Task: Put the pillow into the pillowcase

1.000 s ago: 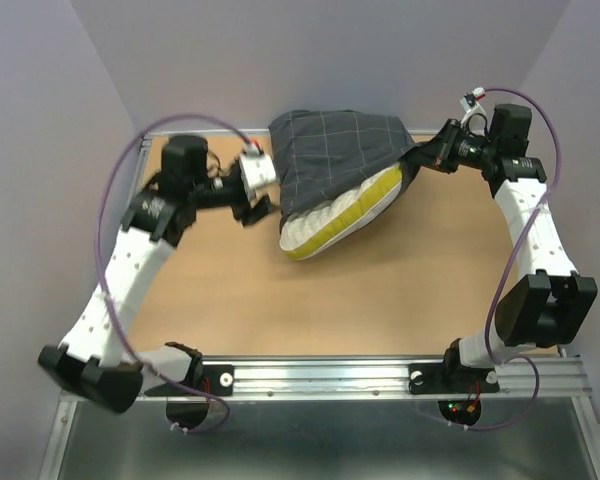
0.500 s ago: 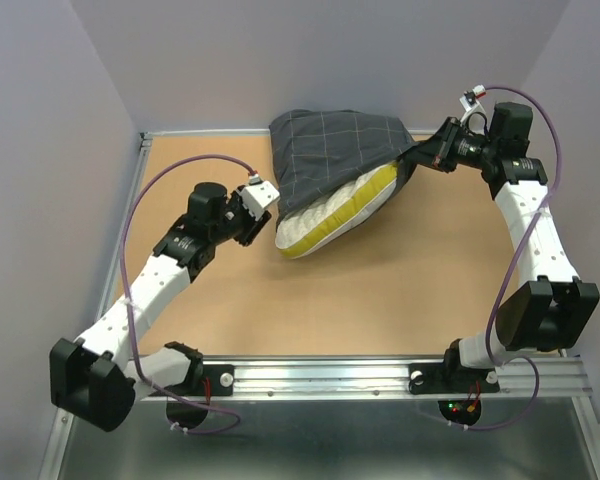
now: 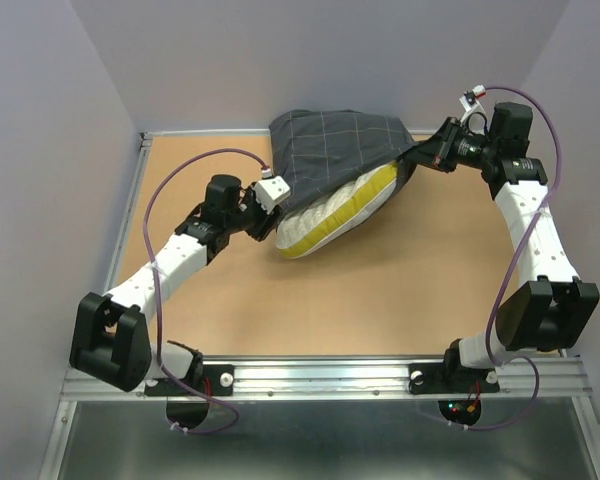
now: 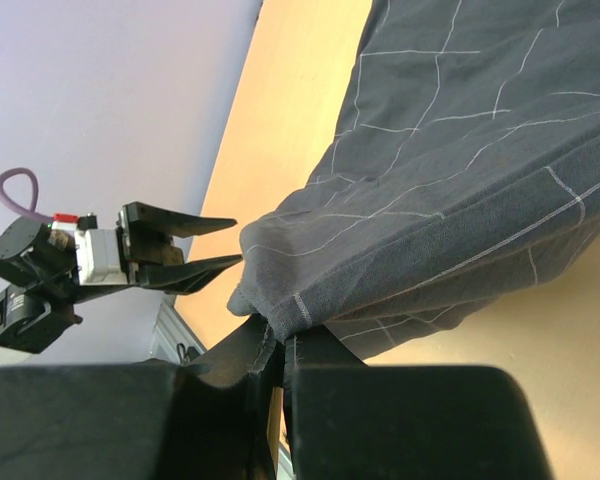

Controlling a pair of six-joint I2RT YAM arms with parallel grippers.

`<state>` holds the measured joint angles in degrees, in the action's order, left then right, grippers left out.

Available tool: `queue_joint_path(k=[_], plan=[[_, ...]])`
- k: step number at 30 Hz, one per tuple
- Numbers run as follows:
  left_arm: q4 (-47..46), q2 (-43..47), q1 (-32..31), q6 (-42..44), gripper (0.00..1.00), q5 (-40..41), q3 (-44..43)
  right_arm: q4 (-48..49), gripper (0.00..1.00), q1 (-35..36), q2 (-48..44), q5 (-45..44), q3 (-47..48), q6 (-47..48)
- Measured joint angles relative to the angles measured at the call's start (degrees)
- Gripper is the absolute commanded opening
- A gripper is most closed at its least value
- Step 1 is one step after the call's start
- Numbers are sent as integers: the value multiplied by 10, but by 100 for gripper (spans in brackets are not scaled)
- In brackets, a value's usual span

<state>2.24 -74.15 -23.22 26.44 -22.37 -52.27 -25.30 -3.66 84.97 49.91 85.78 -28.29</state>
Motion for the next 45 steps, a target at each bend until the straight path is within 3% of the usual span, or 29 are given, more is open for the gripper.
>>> queue_joint_path(k=[9, 10, 20, 25, 33, 34, 36, 37, 39, 45], plan=[[-43, -65, -8, -4, 56, -2, -11, 0, 0, 0, 0, 0, 0, 0], [-46, -69, -8, -4, 48, -2, -11, 0, 1, 0, 0, 0, 0, 0], [-110, -129, 5, -25, 27, 47, -12, 0, 0, 0, 0, 0, 0, 0], [-117, -147, 12, -24, 0, 49, -15, 0, 0, 0, 0, 0, 0, 0], [-76, -124, 27, -49, 0, -62, -19, 0, 1, 0, -1, 1, 0, 2], [-71, -113, 29, -53, 0, -77, -19, 0, 1, 0, -2, 1, 0, 2], [-67, -93, 31, -57, 20, -98, -19, 0, 1, 0, -4, 2, -1, 2], [-67, -88, 31, -61, 34, -103, -19, 0, 1, 0, -5, 2, -1, 2], [-68, -83, 30, -62, 47, -109, -20, 0, 1, 0, -8, 5, -1, 2], [-75, -86, 8, -66, 56, -76, -25, 0, 1, 0, -12, 18, -1, 2]])
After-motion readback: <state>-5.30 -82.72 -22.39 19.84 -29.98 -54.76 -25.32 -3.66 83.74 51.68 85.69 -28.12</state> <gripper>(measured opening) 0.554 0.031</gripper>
